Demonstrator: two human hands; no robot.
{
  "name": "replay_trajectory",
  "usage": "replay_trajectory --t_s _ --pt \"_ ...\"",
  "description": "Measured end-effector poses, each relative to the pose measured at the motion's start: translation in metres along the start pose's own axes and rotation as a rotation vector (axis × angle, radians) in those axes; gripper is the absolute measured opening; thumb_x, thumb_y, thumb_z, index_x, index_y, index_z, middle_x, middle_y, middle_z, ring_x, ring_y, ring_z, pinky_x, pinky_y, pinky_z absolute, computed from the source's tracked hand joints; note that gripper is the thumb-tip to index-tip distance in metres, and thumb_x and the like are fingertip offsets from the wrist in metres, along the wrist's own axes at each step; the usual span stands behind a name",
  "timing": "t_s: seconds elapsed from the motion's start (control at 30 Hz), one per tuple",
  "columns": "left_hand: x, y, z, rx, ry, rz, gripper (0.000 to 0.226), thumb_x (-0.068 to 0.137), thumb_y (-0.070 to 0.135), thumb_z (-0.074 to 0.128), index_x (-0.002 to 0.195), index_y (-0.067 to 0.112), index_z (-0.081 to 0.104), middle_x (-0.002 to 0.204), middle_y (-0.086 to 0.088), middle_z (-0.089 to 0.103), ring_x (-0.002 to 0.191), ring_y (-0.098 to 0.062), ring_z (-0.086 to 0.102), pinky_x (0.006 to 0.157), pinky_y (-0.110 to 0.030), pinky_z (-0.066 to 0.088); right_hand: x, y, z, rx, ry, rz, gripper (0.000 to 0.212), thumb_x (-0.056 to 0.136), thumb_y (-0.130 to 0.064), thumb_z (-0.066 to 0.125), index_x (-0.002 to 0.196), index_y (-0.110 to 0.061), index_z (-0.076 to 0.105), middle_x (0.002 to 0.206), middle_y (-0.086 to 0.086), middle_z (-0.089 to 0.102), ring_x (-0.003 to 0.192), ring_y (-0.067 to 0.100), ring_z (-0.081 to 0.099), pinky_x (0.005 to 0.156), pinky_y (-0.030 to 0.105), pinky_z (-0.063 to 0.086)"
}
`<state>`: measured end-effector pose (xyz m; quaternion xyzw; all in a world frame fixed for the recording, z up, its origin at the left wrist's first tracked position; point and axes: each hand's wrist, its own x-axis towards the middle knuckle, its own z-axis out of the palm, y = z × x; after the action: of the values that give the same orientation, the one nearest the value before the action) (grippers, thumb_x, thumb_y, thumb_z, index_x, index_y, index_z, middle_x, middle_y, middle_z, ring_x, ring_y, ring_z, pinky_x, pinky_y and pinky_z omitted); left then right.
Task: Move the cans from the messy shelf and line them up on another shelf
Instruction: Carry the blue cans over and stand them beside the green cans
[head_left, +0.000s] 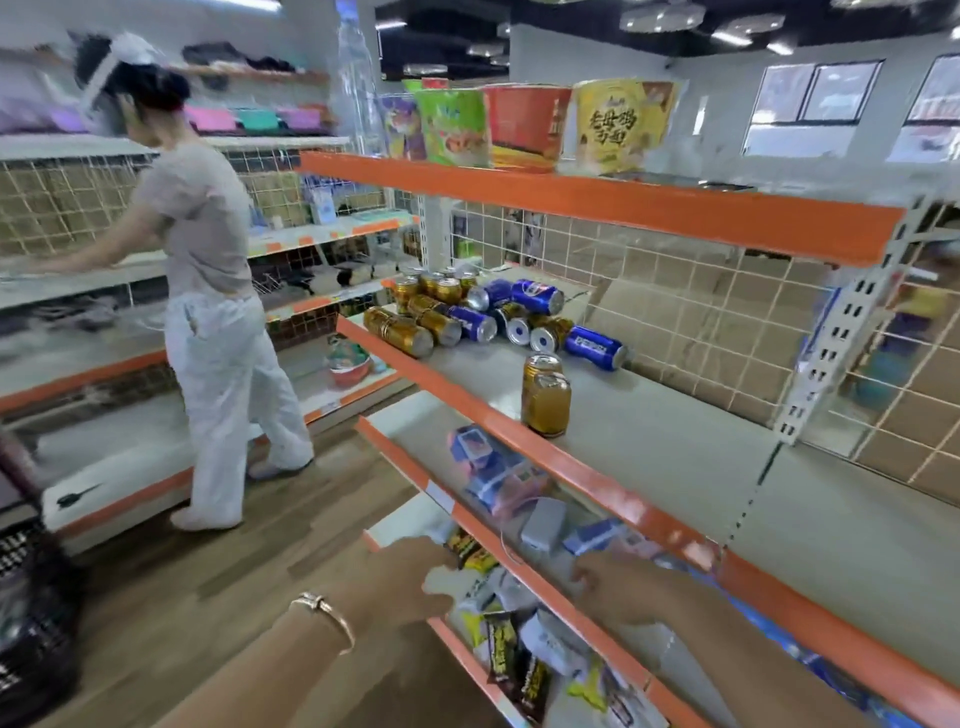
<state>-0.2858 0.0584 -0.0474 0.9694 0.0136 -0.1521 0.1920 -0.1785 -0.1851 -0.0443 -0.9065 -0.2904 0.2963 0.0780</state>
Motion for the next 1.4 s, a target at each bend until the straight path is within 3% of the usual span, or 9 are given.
replay_trajectory --t_s 0.07,0.2,0.33,0.5,0.77,0.9,1.0,1.17,1.4 --pt "0.019 -0.004 -0.017 0.031 0.071 -0.012 0.049 0.084 0.049 0.051 0.131 0.035 0.046 0.136 0.013 0.045 0.122 -0.009 0.045 0.105 -0.022 0.034 0.017 -0.009 -0.018 -0.02 0.037 -0.006 0.031 0.09 -0.026 0.05 0.121 -0.025 0.057 0.115 -0.001 0.057 0.105 0.018 0.058 0.069 0.021 0.04" --pt "0.072 -0.02 -0.045 -0.006 0.104 -0.026 0.046 0.088 0.039 0.056 0.132 0.03 0.048 0.138 0.009 0.046 0.126 -0.011 0.044 0.106 -0.02 0.032 0.064 -0.026 -0.058 0.039 -0.002 -0.068 0.034 0.086 -0.026 0.056 0.119 -0.017 0.059 0.111 -0.001 0.057 0.097 0.018 0.058 0.081 0.025 0.045" --pt "0.127 -0.042 -0.079 -0.028 0.123 -0.069 0.064 0.074 0.062 0.049 0.131 0.033 0.047 0.137 0.011 0.048 0.126 -0.013 0.047 0.107 -0.033 0.038 0.121 -0.046 -0.109 0.054 0.017 -0.166 0.038 0.088 -0.026 0.056 0.123 -0.012 0.058 0.122 0.008 0.061 0.109 0.022 0.059 0.095 0.035 0.047" --pt "0.182 -0.061 -0.122 -0.025 0.169 -0.034 0.047 0.091 0.035 0.056 0.134 0.021 0.045 0.14 0.002 0.045 0.128 -0.015 0.043 0.108 -0.026 0.033 0.173 -0.074 -0.165 -0.011 0.048 -0.239 0.041 0.094 -0.026 0.054 0.133 -0.016 0.049 0.133 0.003 0.053 0.118 0.021 0.051 0.093 0.027 0.04" --pt "0.265 -0.113 -0.192 0.021 0.148 0.043 0.047 0.09 0.035 0.057 0.134 0.021 0.047 0.136 0.001 0.05 0.121 -0.017 0.05 0.103 -0.03 0.04 0.267 -0.081 -0.236 -0.088 0.089 -0.176 0.042 0.093 -0.034 0.055 0.132 -0.019 0.051 0.13 0.001 0.054 0.112 0.018 0.052 0.09 0.028 0.041" --pt "0.319 -0.142 -0.235 0.064 0.153 0.106 0.039 0.084 0.033 0.06 0.118 0.014 0.059 0.117 -0.007 0.061 0.11 -0.026 0.058 0.094 -0.035 0.046 0.319 -0.078 -0.267 -0.047 0.122 -0.061 0.043 0.094 -0.033 0.053 0.135 -0.019 0.048 0.131 0.001 0.052 0.107 0.016 0.052 0.086 0.024 0.041" --pt "0.357 -0.16 -0.266 0.073 0.16 0.172 0.033 0.086 0.026 0.061 0.115 0.01 0.062 0.114 -0.009 0.063 0.107 -0.025 0.059 0.091 -0.032 0.046 0.355 -0.081 -0.284 -0.089 0.164 0.037 0.036 0.093 -0.032 0.053 0.126 -0.017 0.056 0.124 0.005 0.056 0.109 0.021 0.055 0.091 0.031 0.045" --pt "0.405 -0.184 -0.293 0.098 0.107 0.253 0.042 0.087 0.03 0.061 0.128 0.021 0.054 0.131 -0.002 0.054 0.119 -0.021 0.052 0.101 -0.032 0.042 0.398 -0.084 -0.3 -0.026 0.188 0.14 0.014 0.088 -0.024 0.053 0.098 -0.016 0.058 0.092 0.001 0.057 0.089 0.02 0.056 0.066 0.027 0.04" --pt "0.454 -0.196 -0.327 0.109 0.054 0.366 0.041 0.089 0.029 0.058 0.128 0.016 0.053 0.129 -0.005 0.053 0.113 -0.021 0.053 0.096 -0.034 0.046 0.446 -0.082 -0.305 0.08 0.339 0.266 0.015 0.084 -0.02 0.053 0.097 -0.026 0.056 0.098 -0.005 0.06 0.089 0.013 0.059 0.073 0.024 0.048"
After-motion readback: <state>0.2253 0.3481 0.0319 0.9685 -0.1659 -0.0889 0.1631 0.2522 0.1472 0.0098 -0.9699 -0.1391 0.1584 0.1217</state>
